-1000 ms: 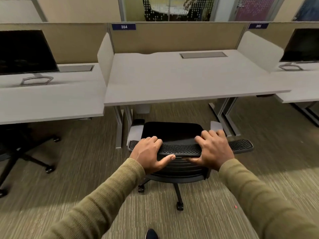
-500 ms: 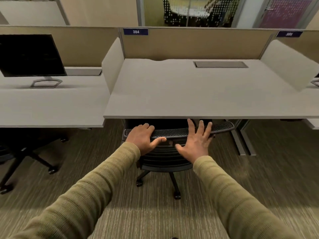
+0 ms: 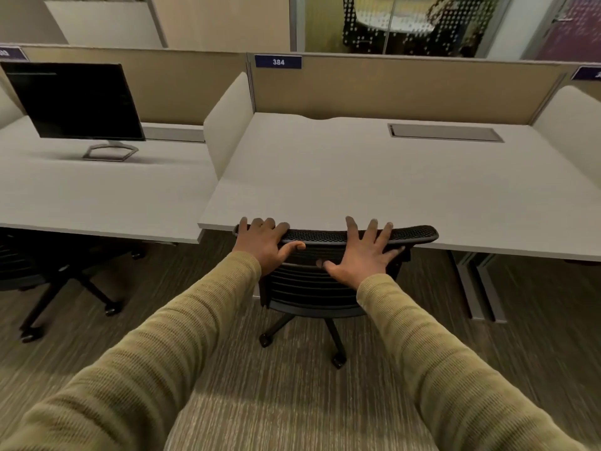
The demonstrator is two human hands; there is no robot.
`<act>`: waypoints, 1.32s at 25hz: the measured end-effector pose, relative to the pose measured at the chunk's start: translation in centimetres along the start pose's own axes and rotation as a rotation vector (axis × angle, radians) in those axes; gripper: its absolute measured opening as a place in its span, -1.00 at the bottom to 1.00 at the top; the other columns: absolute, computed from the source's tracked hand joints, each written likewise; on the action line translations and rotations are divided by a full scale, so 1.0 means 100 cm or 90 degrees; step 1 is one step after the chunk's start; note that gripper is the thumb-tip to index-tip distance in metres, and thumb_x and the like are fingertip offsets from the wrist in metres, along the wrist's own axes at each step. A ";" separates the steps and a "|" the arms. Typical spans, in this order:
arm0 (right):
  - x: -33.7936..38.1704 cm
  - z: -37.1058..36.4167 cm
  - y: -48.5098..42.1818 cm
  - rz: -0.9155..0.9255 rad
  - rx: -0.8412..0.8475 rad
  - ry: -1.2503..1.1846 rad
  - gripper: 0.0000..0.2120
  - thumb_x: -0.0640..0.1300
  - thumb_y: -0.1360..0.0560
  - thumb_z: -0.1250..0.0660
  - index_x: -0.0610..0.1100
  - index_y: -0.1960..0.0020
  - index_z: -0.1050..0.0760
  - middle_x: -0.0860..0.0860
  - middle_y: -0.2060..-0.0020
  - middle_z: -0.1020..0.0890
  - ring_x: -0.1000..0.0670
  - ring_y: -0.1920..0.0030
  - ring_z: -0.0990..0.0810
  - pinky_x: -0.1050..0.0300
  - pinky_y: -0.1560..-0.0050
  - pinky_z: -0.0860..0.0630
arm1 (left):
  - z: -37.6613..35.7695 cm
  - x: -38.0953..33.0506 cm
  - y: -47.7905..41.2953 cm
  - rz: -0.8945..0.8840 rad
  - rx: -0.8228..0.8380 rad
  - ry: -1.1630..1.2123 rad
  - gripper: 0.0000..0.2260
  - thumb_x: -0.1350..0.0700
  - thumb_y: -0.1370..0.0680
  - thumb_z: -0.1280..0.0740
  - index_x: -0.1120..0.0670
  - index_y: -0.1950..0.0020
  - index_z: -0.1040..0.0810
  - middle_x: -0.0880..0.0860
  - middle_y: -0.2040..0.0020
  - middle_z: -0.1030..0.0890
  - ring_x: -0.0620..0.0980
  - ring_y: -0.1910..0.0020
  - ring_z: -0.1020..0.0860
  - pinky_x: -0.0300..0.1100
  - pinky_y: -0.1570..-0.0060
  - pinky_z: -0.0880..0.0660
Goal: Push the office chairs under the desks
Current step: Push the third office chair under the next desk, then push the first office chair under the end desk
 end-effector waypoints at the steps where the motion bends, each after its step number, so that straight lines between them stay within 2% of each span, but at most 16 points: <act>1: 0.000 0.001 -0.001 0.000 0.009 -0.001 0.12 0.44 -0.30 -0.38 0.12 -0.58 0.22 -0.23 -0.58 0.20 -0.41 -0.51 0.36 -0.62 -0.33 0.19 | -0.001 0.001 -0.002 0.014 0.011 -0.003 -0.18 -0.51 -0.43 0.30 -0.10 -0.43 -0.33 0.08 -0.33 -0.49 0.18 -0.34 -0.40 0.25 -0.42 -0.13; 6: 0.003 0.010 -0.005 0.008 0.048 0.008 0.10 0.39 -0.36 -0.40 0.10 -0.59 0.23 -0.21 -0.58 0.25 -0.40 -0.52 0.35 -0.58 -0.38 0.08 | -0.004 -0.003 -0.004 0.082 0.044 0.018 -0.28 -0.45 -0.54 0.16 -0.07 -0.55 -0.21 0.11 -0.51 -0.33 0.19 -0.53 -0.18 0.28 -0.48 -0.03; 10: 0.007 0.011 0.003 -0.005 0.071 0.022 0.09 0.36 -0.40 -0.38 0.06 -0.59 0.27 -0.22 -0.56 0.31 -0.38 -0.52 0.35 -0.60 -0.37 0.11 | -0.008 -0.009 0.009 0.104 0.017 0.052 -0.29 -0.40 -0.59 0.15 -0.02 -0.62 -0.08 0.13 -0.63 -0.09 0.18 -0.61 0.03 0.27 -0.53 0.12; 13: 0.020 0.006 0.018 0.009 0.046 0.042 0.09 0.39 -0.41 -0.33 0.01 -0.59 0.31 -0.26 -0.55 0.31 -0.40 -0.51 0.36 -0.62 -0.35 0.17 | -0.014 -0.008 0.028 0.110 -0.032 0.073 -0.30 -0.38 -0.60 0.11 -0.03 -0.65 0.08 0.10 -0.66 0.09 0.14 -0.62 0.17 0.22 -0.55 0.25; 19: 0.095 -0.016 0.057 0.250 -0.087 0.031 0.04 0.36 -0.46 -0.23 -0.04 -0.59 0.36 -0.27 -0.56 0.31 -0.37 -0.52 0.38 -0.55 -0.34 0.39 | -0.030 0.022 0.080 0.174 -0.102 0.062 -0.26 -0.37 -0.60 0.07 -0.05 -0.63 0.26 0.10 -0.64 0.28 0.10 -0.60 0.30 0.18 -0.53 0.35; 25: 0.190 -0.049 0.083 0.425 -0.047 0.053 0.02 0.34 -0.49 -0.22 -0.01 -0.57 0.41 -0.24 -0.56 0.34 -0.32 -0.52 0.41 -0.49 -0.42 0.33 | -0.042 0.101 0.149 0.307 -0.103 0.064 -0.26 -0.38 -0.57 0.15 -0.05 -0.62 0.29 0.11 -0.63 0.29 0.09 -0.59 0.33 0.17 -0.51 0.40; 28: 0.239 -0.066 0.097 0.467 -0.027 0.066 -0.01 0.37 -0.51 -0.17 -0.01 -0.56 0.44 -0.24 -0.55 0.34 -0.32 -0.52 0.39 -0.47 -0.44 0.31 | -0.050 0.149 0.195 0.376 -0.105 0.057 -0.22 -0.40 -0.52 0.25 -0.02 -0.64 0.22 0.12 -0.65 0.22 0.11 -0.61 0.26 0.20 -0.53 0.33; 33: 0.350 -0.089 0.133 0.545 -0.022 0.072 -0.08 0.41 -0.52 -0.06 -0.01 -0.59 0.35 -0.23 -0.58 0.24 -0.33 -0.55 0.29 -0.40 -0.46 0.25 | -0.063 0.247 0.282 0.480 -0.121 0.065 -0.22 -0.41 -0.54 0.21 0.01 -0.66 0.09 0.14 -0.66 0.10 0.14 -0.63 0.16 0.21 -0.54 0.27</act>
Point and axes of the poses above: each hand's wrist, its own y-axis away from the middle knuckle, its own z-axis out of the back of the hand, x = y × z, the point moved 4 cm from there along -y, towards the middle knuckle
